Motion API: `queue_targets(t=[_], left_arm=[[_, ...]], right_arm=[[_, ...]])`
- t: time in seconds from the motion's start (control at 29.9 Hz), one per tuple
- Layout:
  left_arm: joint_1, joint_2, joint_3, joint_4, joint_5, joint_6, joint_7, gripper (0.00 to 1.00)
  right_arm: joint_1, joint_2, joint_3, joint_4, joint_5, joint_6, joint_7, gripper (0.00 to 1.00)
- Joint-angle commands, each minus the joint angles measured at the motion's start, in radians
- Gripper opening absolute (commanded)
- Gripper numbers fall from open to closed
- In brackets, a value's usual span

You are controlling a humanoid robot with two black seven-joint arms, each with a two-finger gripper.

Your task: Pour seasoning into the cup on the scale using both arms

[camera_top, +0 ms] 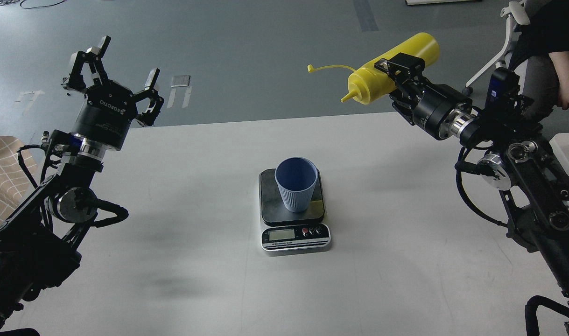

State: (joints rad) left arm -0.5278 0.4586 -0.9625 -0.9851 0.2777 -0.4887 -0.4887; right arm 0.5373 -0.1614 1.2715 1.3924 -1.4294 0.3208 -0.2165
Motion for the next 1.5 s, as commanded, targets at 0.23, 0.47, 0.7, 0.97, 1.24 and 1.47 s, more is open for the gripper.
queue_targets(t=[0.23,0.47,0.7,0.97,1.24,1.47], left_arm=[[0.0,0.002,-0.002,0.0,0.0,0.0,0.0,0.98],[0.0,0.002,-0.005,0.0,0.0,0.0,0.0,0.98],[0.0,0.002,-0.007,0.0,0.0,0.0,0.0,0.98],[-0.001,0.002,-0.009,0.0,0.0,0.0,0.0,0.98],[-0.001,0.003,-0.01,0.0,0.0,0.0,0.0,0.98],[-0.001,0.003,-0.012,0.0,0.0,0.0,0.0,0.98]], right_arm=[[0.052,-0.081,-0.251,0.16,-0.42,0.006,0.0,0.36],[0.053,-0.125,-0.299,0.249,-0.597,0.047,-0.001,0.39],[0.058,-0.125,-0.346,0.28,-0.621,0.057,-0.003,0.39],[0.05,-0.116,-0.409,0.283,-0.66,0.057,-0.003,0.39],[0.043,-0.095,-0.409,0.28,-0.704,0.055,-0.003,0.16],[0.033,-0.069,-0.408,0.278,-0.704,0.047,-0.003,0.0]])
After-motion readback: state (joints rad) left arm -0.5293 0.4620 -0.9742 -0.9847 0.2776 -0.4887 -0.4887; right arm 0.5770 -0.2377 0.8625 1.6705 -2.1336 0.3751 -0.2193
